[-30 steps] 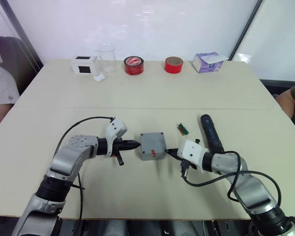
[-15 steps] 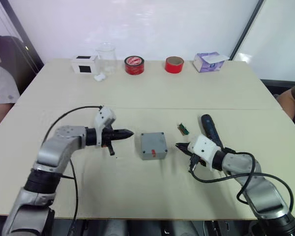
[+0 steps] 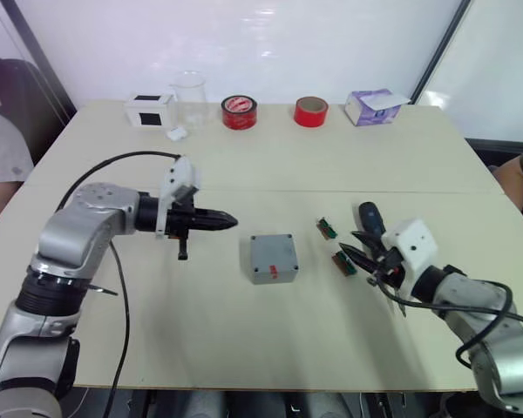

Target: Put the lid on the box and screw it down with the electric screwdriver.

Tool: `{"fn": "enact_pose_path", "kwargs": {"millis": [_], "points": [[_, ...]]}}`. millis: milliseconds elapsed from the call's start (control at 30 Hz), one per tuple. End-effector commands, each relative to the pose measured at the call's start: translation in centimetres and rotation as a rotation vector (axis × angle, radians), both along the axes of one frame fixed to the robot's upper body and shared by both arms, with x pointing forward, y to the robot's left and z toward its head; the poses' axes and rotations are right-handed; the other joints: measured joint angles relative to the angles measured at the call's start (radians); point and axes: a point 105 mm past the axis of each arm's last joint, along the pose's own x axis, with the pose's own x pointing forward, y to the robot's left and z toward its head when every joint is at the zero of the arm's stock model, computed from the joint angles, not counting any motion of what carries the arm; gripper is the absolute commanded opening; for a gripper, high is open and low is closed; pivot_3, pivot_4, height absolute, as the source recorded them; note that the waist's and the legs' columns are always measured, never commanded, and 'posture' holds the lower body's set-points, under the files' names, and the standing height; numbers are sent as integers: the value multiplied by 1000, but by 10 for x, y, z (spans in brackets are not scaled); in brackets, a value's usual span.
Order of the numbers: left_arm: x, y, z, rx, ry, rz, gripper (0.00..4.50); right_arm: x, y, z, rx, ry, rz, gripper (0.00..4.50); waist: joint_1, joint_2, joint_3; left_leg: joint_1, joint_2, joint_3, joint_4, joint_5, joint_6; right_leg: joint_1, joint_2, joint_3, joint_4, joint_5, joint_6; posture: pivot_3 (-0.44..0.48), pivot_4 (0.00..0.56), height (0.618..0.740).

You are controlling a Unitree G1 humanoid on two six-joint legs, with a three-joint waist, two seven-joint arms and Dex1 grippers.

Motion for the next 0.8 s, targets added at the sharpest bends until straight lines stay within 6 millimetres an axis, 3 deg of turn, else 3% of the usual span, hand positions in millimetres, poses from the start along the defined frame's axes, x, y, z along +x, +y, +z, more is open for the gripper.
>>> {"fn": "enact_pose_path", "kwargs": {"millis": [33, 100, 267, 367, 533, 800], "points": [[-16, -15, -2, 24, -23, -108, 0, -5, 2, 8, 44, 12, -27, 3253, -4, 0, 0, 0, 0, 0, 0, 0, 0, 0, 0, 0, 0, 0, 0, 0, 150, 740], [-22, -18, -4, 42, -26, -136, 0, -9, 4, 2, 61, 65, -38, 3999, -3, 0, 0, 0, 0, 0, 0, 0, 0, -1, 1, 0, 0, 0, 0, 0, 150, 740], [-29, -17, -7, 73, -34, -156, 0, -16, 4, -6, 40, 119, -49, 3999, -1, 0, 0, 0, 1, -1, 0, 0, 0, -1, 1, 0, 0, 0, 0, 0, 150, 740], [-31, -17, -8, 77, -36, -154, 0, -17, 3, -14, -3, 136, -47, 3411, -1, 0, 0, -1, 0, 0, 0, 0, 0, -1, 1, 0, 0, 0, 0, 0, 150, 740], [-31, -15, -12, 88, -39, -140, 0, -11, 2, -19, -29, 147, -61, 1460, -2, 0, 0, -1, 0, -1, 0, 0, 0, -1, 1, 0, 0, 0, 0, 0, 150, 740], [-31, -14, -13, 84, -47, -122, 0, -1, -1, -22, -62, 163, -101, 1460, -1, 0, 0, -1, 0, -1, 0, 0, 0, -1, 1, 0, 0, 0, 0, 0, 150, 740]]}}
